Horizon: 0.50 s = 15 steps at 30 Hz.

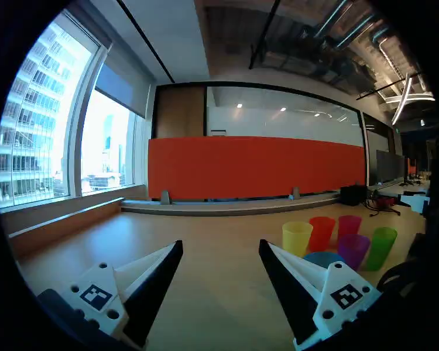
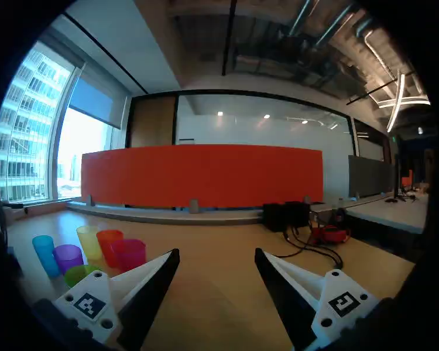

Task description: Pour water

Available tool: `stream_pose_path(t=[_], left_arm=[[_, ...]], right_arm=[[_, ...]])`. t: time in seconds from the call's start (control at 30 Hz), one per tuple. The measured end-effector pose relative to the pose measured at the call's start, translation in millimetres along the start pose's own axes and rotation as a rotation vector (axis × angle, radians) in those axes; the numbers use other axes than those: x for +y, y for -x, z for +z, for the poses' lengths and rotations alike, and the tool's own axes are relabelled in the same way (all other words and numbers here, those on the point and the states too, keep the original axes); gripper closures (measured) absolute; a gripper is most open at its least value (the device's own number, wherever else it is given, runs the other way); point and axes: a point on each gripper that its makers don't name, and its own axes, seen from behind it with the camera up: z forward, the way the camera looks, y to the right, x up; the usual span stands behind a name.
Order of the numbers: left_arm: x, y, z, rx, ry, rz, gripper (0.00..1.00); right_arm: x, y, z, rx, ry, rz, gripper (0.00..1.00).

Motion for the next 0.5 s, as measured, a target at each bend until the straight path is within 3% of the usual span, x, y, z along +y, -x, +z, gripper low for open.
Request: stream_pose_path(t=[0.5], left_arm=[[0.3,0.1,-0.4,0.000,0.000,0.000,0.04]], right_arm=[[-1.1,0.8,-0.6,-0.001,0.000,0.001,0.01]])
